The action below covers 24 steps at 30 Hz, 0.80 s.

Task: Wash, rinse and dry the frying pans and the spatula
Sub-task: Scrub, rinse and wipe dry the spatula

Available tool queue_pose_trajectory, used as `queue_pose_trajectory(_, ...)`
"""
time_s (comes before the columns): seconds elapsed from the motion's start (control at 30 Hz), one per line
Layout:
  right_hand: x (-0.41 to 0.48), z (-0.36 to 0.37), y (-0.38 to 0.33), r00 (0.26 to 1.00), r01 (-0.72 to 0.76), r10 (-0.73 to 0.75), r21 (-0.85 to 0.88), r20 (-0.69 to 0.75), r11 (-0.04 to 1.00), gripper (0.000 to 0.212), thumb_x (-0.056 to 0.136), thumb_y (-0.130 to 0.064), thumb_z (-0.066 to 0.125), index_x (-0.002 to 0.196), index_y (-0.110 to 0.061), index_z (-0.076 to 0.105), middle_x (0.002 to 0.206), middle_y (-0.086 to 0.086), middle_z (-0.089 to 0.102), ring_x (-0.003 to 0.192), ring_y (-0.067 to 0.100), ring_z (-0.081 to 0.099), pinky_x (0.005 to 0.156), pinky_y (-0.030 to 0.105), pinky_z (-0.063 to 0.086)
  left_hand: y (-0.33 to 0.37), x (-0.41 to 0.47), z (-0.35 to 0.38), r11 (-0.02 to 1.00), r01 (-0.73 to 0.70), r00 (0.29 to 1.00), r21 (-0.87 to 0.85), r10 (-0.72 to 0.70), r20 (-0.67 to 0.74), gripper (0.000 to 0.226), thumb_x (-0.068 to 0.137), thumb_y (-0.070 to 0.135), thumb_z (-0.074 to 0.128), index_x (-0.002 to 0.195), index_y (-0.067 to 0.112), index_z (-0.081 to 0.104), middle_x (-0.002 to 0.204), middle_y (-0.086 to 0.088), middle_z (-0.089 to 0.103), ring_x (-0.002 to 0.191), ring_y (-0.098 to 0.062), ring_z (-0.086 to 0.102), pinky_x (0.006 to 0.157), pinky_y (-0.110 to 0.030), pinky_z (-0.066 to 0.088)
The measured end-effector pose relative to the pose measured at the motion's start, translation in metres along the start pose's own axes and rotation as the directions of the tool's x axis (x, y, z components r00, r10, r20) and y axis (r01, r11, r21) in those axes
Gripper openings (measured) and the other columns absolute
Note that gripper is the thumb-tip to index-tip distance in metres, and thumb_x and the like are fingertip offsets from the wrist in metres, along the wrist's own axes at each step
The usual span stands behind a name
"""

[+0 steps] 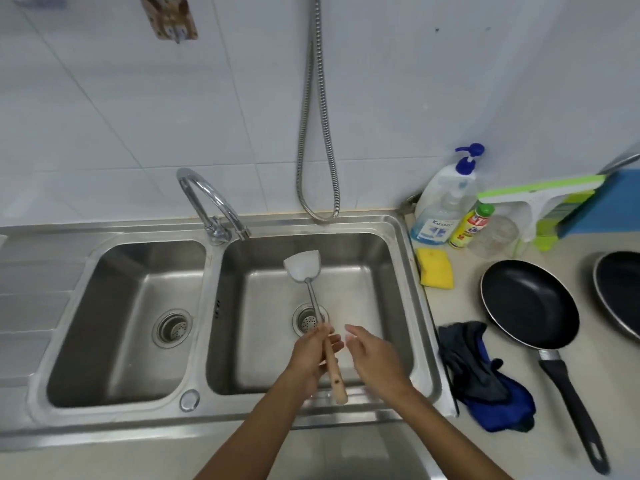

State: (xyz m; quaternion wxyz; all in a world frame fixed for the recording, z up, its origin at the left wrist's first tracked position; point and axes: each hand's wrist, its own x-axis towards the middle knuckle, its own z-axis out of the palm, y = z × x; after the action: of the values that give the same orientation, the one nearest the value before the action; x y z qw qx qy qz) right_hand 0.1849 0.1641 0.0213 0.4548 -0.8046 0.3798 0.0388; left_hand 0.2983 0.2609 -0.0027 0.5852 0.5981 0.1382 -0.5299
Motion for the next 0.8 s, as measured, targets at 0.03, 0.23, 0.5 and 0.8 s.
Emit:
queue_pose_trajectory(0.03,-0.002,-0.009,0.015,0.993,0.039,-0.055,-0.147,-0.107,0.988,0.041,0.105,-0.042,0.04,0.141,-0.03,0.054,0.133,-0.004,0.061,0.12,0.015,0.058,0.1,0.029,0.048,0.0,0.001,0.0,1.0,0.009,1.0,-0.021,-0.009,-0.017,0.03,0.104,0.031,0.055,0.118,0.007,0.066,0.11,-0.012,0.076,0.102,-0.026,0.073,0.082,-0.038,0.057)
queue_pose_trajectory(0.23,-0.034,-0.078,0.134,0.913,-0.184,-0.096,-0.611,-0.396,0.77,0.061,0.094,-0.059,0.043,0.144,-0.026,0.05,0.151,0.009,0.047,0.132,0.039,0.046,0.106,0.057,0.038,-0.014,0.012,0.014,0.986,0.058,0.998,-0.156,-0.058,0.001,0.018,0.106,0.028,0.052,0.108,0.01,0.053,0.073,-0.009,0.065,0.053,-0.016,0.059,0.046,-0.026,0.05)
queue_pose_trajectory(0.5,-0.051,-0.092,0.209,0.923,-0.115,-0.081,-0.469,-0.377,0.875,0.056,0.096,-0.054,0.04,0.151,-0.039,0.039,0.155,0.006,0.043,0.137,0.034,0.044,0.106,0.056,0.041,-0.023,0.005,0.033,0.999,0.053,0.994,-0.006,-0.053,-0.1,0.021,0.107,0.028,0.048,0.107,0.009,0.057,0.062,-0.001,0.043,0.042,-0.008,0.036,0.037,-0.018,0.034)
queue_pose_trajectory(0.8,-0.018,-0.049,0.101,0.886,0.273,-0.297,-0.118,-0.357,0.955,0.047,0.099,-0.023,0.06,0.145,-0.028,0.053,0.148,0.001,0.051,0.13,0.011,0.051,0.111,0.02,0.037,-0.009,-0.019,0.012,0.956,-0.076,0.993,0.282,0.097,-0.063,0.015,0.103,0.023,0.055,0.092,0.012,0.053,0.058,0.002,0.044,0.044,-0.01,0.036,0.044,-0.022,0.032)
